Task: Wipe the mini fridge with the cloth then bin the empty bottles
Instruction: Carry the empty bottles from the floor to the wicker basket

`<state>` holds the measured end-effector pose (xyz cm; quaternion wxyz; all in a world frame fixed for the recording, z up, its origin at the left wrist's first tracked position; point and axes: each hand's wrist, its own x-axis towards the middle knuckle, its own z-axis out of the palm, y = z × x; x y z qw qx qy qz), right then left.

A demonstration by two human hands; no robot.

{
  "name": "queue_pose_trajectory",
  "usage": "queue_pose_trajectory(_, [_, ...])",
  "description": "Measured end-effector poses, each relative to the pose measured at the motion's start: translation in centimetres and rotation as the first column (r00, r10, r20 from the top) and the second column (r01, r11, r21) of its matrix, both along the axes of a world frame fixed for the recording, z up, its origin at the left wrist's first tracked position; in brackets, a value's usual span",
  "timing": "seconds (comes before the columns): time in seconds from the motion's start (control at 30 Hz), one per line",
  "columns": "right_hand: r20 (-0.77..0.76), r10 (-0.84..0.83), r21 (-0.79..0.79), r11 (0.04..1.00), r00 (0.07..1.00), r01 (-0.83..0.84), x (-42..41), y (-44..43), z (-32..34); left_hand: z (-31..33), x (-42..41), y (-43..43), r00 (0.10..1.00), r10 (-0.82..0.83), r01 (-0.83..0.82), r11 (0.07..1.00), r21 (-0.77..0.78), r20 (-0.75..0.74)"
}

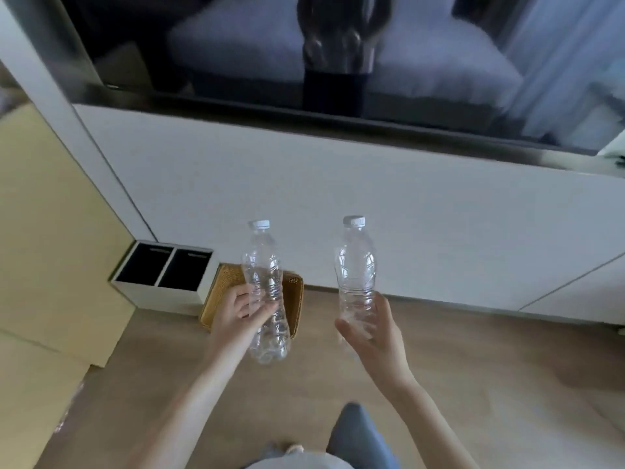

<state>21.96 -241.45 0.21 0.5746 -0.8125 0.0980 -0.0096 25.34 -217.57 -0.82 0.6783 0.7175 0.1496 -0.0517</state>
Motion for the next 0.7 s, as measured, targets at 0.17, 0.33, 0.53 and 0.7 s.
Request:
queue_pose_trajectory(0.17, [-0.025, 0.252, -0.038, 0.967, 0.967, -0.253, 11.4, -1.5, -0.9, -1.3, 4.7, -0.7, 0.957, 0.284, -0.285, 0.958, -0.013, -0.067])
queue_pose_trajectory(0.33, [-0.041, 0.502, -0.062, 0.862, 0.864, -0.503, 22.8, -0.6, -2.2, -2.7, 8.5, -2.8, 0.793, 0.602, -0.607, 0.794, -0.036, -0.091])
queue_pose_trajectory(0.53, [-0.093, 0.761, -0.086, 0.636, 0.642, -0.767, 32.6, 0.6, -2.2, -3.3, 11.8, -7.0, 0.522, 0.837, -0.853, 0.512, -0.105, -0.162])
queue_pose_trajectory(0.7, [-0.185, 0.847, -0.037, 0.502, 0.499, -0.864, 38.1, 2.7, -4.3, -5.0, 14.8, -8.8, 0.386, 0.894, -0.922, 0.367, -0.123, -0.227])
